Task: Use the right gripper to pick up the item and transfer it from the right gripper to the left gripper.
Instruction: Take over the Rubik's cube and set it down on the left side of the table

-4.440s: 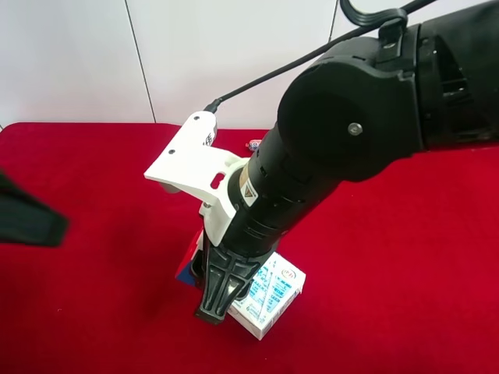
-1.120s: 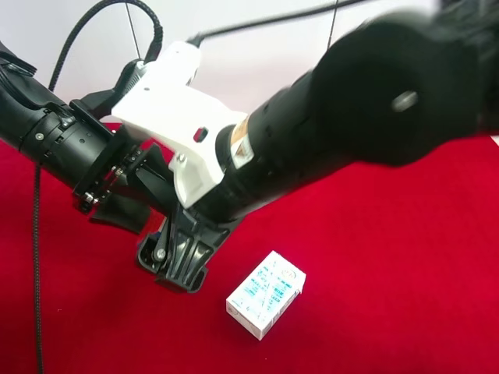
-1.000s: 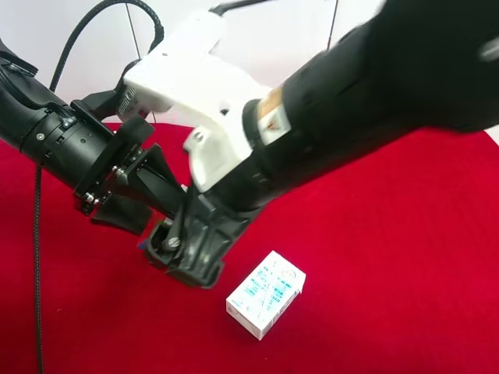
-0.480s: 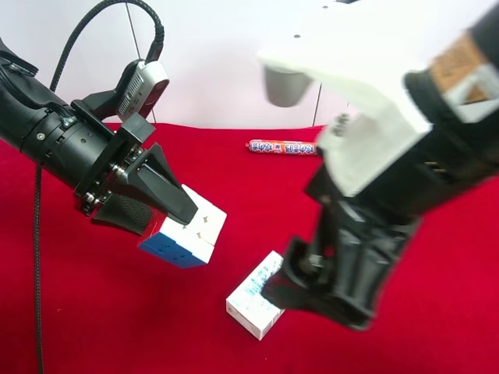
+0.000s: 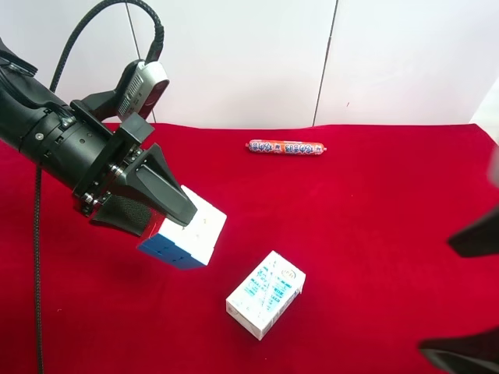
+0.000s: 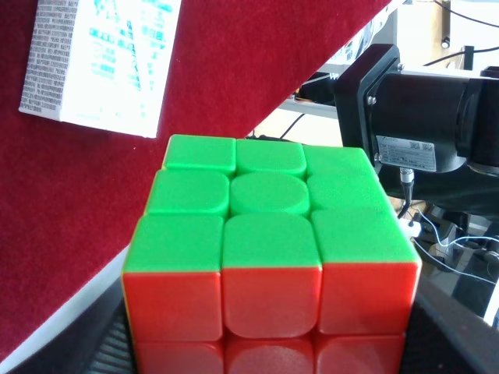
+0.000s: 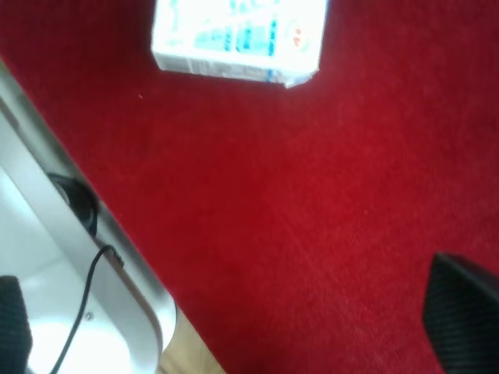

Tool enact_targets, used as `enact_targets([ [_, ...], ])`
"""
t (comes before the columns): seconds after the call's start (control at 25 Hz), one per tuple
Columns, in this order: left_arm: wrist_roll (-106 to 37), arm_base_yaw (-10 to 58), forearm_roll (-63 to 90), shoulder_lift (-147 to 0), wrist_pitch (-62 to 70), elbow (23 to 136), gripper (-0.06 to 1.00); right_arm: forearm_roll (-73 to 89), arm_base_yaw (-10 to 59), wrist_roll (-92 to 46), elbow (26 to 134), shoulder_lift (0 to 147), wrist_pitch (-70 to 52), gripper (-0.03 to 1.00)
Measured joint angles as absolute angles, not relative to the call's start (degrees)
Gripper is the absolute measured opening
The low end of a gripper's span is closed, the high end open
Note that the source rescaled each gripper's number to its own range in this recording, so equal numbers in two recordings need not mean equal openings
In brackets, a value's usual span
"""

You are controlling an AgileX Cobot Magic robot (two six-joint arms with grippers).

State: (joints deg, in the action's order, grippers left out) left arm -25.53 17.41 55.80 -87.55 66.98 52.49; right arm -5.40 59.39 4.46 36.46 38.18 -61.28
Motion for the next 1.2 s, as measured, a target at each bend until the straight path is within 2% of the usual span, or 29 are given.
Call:
enact_targets([
  [0.24, -25.5, 17.4, 55.8, -87.5, 67.1, 52.5, 0.02, -7.9, 59.4, 5.8, 32.3, 23.4, -61.8, 1.00],
  [0.52, -25.4, 17.4, 55.8, -87.5, 67.2, 52.5, 0.02, -8.8, 59.4, 6.4, 30.2, 13.8, -66.8, 1.00],
  [1.2, -25.4, 17.4, 55.9, -87.5, 66.8, 52.5, 0.02, -6.8, 59.4, 7.1, 27.7, 11.6, -61.3, 1.00],
])
